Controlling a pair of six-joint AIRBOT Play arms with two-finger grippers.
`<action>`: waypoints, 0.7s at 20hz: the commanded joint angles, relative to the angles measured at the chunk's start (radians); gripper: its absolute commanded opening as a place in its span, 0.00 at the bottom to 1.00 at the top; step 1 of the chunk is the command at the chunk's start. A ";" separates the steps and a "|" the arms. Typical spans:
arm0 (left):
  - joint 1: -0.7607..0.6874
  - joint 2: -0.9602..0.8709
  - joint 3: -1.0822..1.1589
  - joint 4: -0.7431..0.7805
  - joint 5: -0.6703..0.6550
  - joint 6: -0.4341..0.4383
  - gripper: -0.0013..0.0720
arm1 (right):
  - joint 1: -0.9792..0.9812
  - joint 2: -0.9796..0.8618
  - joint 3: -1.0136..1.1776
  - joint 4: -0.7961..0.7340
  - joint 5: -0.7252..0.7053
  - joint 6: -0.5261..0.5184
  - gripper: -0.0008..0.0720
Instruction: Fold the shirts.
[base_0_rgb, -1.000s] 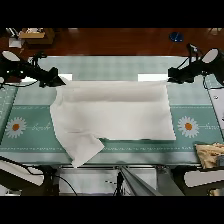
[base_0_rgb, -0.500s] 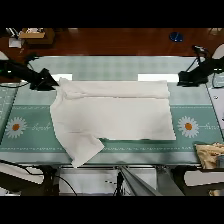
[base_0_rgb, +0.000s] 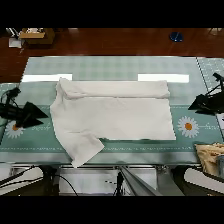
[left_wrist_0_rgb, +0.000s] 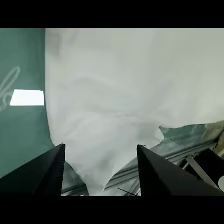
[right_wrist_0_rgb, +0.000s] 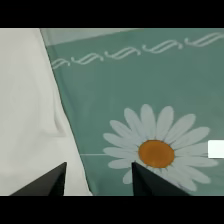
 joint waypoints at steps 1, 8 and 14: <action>0.041 0.086 -0.225 -0.001 0.018 0.053 0.76 | -0.045 0.033 -0.121 0.122 -0.071 -0.058 0.70; -0.074 0.089 -0.338 0.031 0.123 0.067 0.76 | -0.045 0.033 -0.134 0.143 -0.078 -0.064 0.70; -0.224 0.082 -0.348 0.043 0.254 0.014 0.76 | -0.045 0.048 -0.134 0.143 -0.070 -0.063 0.70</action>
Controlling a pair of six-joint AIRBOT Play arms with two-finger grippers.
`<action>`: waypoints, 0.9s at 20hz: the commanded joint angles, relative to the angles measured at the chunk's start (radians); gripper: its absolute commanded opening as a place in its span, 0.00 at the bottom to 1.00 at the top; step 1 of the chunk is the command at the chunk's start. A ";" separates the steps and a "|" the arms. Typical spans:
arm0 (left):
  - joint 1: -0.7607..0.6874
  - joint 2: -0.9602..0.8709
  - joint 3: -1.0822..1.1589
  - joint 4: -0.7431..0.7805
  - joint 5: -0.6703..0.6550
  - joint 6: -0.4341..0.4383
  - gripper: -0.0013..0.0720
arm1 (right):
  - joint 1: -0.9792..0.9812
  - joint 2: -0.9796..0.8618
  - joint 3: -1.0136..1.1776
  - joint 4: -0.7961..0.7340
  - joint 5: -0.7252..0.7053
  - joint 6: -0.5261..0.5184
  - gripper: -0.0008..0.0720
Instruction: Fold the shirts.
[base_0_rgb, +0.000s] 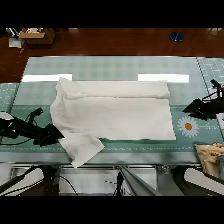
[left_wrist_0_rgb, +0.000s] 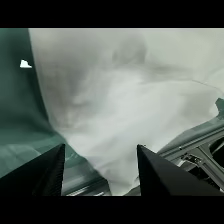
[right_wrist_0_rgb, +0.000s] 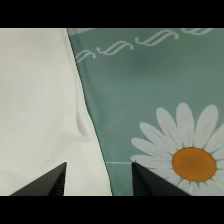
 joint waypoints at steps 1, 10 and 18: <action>-0.089 -0.003 -0.009 0.005 0.110 -0.046 0.74 | 0.000 0.019 -0.002 0.003 0.001 -0.001 0.70; -0.179 -0.005 -0.008 -0.017 0.155 -0.089 0.05 | -0.029 0.074 -0.015 -0.018 0.026 0.010 0.70; -0.154 -0.005 -0.008 -0.017 0.135 -0.072 0.05 | -0.125 0.134 -0.362 0.017 -0.027 -0.037 0.70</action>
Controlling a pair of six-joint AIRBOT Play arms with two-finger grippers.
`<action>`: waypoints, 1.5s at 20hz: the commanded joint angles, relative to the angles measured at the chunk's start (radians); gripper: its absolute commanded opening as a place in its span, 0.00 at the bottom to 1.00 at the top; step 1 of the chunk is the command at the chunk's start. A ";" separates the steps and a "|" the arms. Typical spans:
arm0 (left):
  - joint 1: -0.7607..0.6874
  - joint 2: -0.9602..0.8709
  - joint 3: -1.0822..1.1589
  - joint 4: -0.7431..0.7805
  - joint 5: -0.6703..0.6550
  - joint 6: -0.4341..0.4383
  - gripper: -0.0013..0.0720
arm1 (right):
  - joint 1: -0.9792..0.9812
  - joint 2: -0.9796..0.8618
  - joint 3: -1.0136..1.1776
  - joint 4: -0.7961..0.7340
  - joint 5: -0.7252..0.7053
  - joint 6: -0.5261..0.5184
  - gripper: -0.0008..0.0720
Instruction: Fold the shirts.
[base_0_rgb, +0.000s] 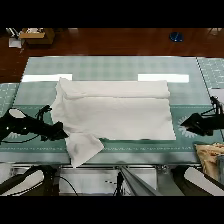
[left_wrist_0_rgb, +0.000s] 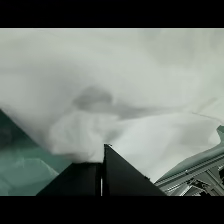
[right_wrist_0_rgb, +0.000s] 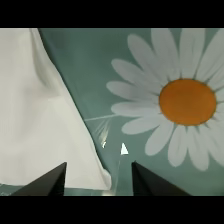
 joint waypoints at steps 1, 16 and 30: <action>0.003 0.000 0.000 0.000 -0.010 0.015 0.05 | -0.014 0.020 -0.132 0.011 -0.026 -0.037 0.70; 0.003 0.020 0.076 -0.002 -0.029 0.019 0.05 | 0.179 0.031 -0.156 0.309 -0.093 -0.110 0.05; -0.089 -0.280 0.713 -0.167 0.090 0.048 0.05 | 0.385 -0.085 0.172 0.485 -0.682 -0.039 0.05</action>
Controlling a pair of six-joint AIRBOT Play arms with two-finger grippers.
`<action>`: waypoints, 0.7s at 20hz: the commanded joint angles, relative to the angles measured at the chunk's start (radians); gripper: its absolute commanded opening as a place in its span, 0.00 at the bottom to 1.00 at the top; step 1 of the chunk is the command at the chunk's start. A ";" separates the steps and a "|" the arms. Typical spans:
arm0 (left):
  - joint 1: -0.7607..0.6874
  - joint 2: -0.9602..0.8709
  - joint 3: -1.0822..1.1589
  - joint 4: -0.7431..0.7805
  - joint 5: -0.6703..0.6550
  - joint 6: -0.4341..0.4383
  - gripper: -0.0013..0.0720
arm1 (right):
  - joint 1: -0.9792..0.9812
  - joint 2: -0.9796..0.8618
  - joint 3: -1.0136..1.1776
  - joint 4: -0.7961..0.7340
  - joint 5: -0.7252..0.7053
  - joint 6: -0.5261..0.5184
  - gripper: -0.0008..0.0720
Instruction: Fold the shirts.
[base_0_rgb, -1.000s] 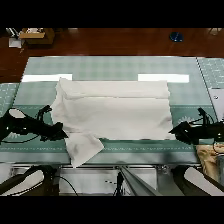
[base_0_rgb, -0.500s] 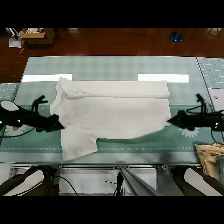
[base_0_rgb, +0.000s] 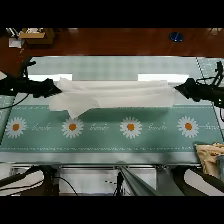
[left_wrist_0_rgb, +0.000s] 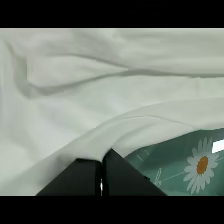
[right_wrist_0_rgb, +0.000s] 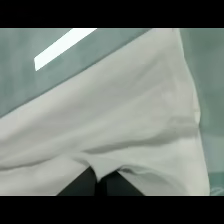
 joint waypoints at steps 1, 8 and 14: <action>-0.025 -0.175 0.171 -0.023 0.013 0.000 0.05 | 0.103 -0.088 0.026 0.005 -0.247 0.007 0.04; -0.024 -0.425 0.470 -0.021 -0.061 0.000 0.05 | 0.143 -0.277 0.154 0.000 -0.291 0.008 0.05; -0.006 -0.518 0.473 -0.019 -0.093 0.002 0.24 | 0.143 -0.308 0.154 -0.087 -0.278 0.008 0.05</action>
